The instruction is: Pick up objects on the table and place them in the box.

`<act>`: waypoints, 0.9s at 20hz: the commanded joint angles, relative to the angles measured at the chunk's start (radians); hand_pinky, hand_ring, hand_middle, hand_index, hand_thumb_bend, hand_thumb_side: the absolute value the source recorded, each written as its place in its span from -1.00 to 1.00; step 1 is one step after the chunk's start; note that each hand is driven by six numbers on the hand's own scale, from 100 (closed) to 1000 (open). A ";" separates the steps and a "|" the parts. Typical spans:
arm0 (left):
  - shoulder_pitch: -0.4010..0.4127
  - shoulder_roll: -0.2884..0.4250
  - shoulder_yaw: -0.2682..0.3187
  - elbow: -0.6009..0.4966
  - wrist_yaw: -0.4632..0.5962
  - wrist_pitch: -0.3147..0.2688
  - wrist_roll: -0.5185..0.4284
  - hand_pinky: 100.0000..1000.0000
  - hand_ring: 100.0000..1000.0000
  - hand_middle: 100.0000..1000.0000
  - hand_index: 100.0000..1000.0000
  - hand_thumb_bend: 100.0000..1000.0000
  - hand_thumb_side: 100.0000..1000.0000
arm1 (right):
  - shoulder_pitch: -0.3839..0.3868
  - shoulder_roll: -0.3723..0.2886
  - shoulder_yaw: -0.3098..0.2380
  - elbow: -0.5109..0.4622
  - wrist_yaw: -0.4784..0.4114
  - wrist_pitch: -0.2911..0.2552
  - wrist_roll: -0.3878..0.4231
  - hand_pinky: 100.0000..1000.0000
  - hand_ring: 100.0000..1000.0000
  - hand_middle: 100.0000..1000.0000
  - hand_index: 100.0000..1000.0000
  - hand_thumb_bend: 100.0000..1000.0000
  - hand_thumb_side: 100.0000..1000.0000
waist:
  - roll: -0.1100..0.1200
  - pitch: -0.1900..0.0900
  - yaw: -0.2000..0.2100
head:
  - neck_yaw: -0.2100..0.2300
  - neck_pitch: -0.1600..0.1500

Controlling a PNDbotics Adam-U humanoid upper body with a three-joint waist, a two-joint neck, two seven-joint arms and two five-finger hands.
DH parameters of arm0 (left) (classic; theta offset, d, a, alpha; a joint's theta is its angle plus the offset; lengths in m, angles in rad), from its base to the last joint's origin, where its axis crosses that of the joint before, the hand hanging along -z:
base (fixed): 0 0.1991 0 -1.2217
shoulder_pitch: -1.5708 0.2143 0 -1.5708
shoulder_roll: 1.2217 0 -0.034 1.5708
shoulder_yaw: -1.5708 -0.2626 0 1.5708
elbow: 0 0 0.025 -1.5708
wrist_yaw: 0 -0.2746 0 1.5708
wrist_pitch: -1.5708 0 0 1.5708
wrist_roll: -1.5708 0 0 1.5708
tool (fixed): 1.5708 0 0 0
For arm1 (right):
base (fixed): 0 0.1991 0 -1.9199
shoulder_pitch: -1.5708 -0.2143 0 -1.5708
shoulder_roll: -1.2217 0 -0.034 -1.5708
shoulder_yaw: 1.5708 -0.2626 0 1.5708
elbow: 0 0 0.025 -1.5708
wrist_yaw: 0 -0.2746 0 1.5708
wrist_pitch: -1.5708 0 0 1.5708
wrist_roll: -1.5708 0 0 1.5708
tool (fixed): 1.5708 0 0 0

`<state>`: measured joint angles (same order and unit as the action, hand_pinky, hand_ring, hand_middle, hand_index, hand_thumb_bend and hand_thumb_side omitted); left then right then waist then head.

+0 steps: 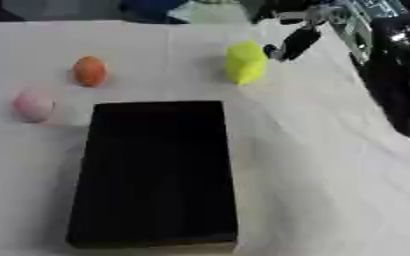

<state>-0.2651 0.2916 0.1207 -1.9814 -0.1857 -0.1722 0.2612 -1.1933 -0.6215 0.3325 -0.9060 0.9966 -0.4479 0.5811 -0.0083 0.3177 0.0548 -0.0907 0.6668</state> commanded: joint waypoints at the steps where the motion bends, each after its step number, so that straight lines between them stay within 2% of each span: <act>1: -0.007 0.013 0.007 -0.019 -0.008 0.000 -0.006 0.34 0.50 0.50 0.61 -1.00 0.82 | -0.014 -0.022 -0.009 -0.007 -0.026 0.008 0.001 0.88 0.88 0.86 1.00 -1.00 -0.04 | 0.002 -0.017 0.000 | -0.001 0.002; 4: -0.006 0.013 0.007 -0.019 -0.009 0.000 -0.008 0.34 0.50 0.51 0.61 -1.00 0.82 | -0.011 -0.029 -0.006 -0.018 -0.033 0.010 0.004 0.88 0.88 0.87 1.00 -1.00 0.08 | 0.002 -0.017 -0.001 | -0.001 0.003; 8: -0.007 0.013 0.007 -0.019 -0.010 0.001 -0.009 0.34 0.50 0.51 0.61 -1.00 0.82 | -0.004 -0.042 0.002 -0.036 -0.012 -0.003 -0.002 0.88 0.88 0.89 1.00 -0.94 0.15 | 0.002 -0.017 -0.001 | -0.002 0.002; 14: -0.007 0.012 0.006 -0.019 -0.013 0.003 -0.016 0.35 0.50 0.51 0.61 -1.00 0.81 | 0.001 -0.043 0.009 -0.041 0.016 -0.024 -0.010 0.89 0.89 0.93 1.00 -0.82 0.36 | 0.003 -0.013 0.000 | -0.003 0.001; 18: -0.007 0.012 0.007 -0.019 -0.016 0.004 -0.019 0.35 0.50 0.51 0.62 -1.00 0.81 | 0.001 -0.043 0.009 -0.037 0.036 -0.028 -0.015 0.89 0.89 0.93 1.00 -0.81 0.35 | 0.003 -0.007 0.004 | -0.002 -0.001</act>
<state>-0.2649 0.2914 0.1208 -1.9814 -0.1949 -0.1671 0.2473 -1.1744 -0.6311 0.3456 -0.9269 1.0219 -0.4726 0.5685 -0.0075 0.3282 0.0570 -0.0913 0.6670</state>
